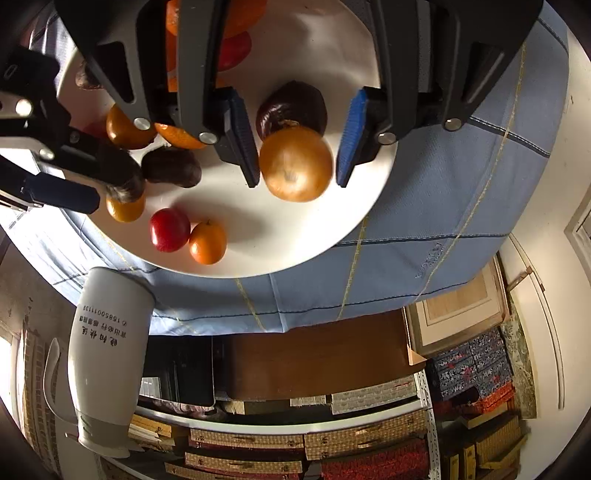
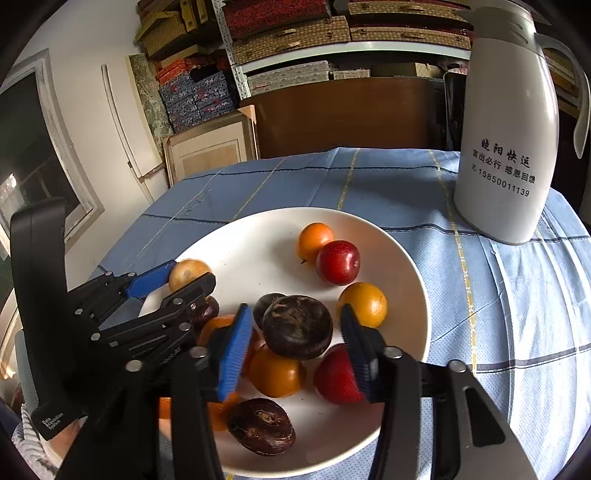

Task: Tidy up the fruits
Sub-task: 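Carry the pale fruit and dark fruit over the plate and open both tools, then withdraw both open tools from the plate toward the remaining dark fruits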

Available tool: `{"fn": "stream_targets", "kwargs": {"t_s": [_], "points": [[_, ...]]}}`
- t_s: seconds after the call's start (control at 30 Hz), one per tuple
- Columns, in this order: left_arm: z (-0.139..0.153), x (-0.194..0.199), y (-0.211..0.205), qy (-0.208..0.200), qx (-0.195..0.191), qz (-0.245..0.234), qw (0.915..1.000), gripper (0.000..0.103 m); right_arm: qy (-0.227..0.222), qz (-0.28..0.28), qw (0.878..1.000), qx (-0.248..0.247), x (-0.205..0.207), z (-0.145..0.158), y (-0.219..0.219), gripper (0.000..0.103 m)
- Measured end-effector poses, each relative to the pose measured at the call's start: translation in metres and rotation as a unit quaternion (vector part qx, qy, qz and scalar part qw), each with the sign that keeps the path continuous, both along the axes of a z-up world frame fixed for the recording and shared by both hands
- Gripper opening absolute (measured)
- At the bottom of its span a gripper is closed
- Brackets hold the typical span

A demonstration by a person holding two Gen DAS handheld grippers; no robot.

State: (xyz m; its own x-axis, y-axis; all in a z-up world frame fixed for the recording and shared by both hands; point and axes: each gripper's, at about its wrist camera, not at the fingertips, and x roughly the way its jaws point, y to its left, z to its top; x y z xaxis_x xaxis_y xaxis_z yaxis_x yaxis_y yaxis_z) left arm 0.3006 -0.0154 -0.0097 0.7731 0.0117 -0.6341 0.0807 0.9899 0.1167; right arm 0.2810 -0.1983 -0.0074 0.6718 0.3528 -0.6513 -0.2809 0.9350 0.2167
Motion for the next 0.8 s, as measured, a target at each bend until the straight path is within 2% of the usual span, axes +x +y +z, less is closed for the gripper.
{"fn": "stream_targets", "kwargs": {"t_s": [0.13, 0.37, 0.63, 0.8], "points": [[0.011, -0.015, 0.000, -0.036, 0.019, 0.016, 0.9990, 0.070, -0.008, -0.004, 1.000, 0.004, -0.007, 0.005, -0.004, 0.051], [0.032, -0.052, 0.000, -0.064, 0.029, 0.025, 0.9972, 0.072, -0.018, 0.002, 1.000, 0.015, -0.039, 0.014, -0.006, 0.055], [0.045, -0.115, 0.009, -0.103, 0.040, 0.052, 0.9926, 0.092, -0.014, 0.006, 1.000, 0.027, -0.085, 0.004, -0.015, 0.057], [0.040, -0.144, 0.024, -0.095, 0.026, 0.075, 0.9923, 0.096, -0.007, 0.004, 0.999, 0.048, -0.117, -0.007, -0.031, 0.064]]}}
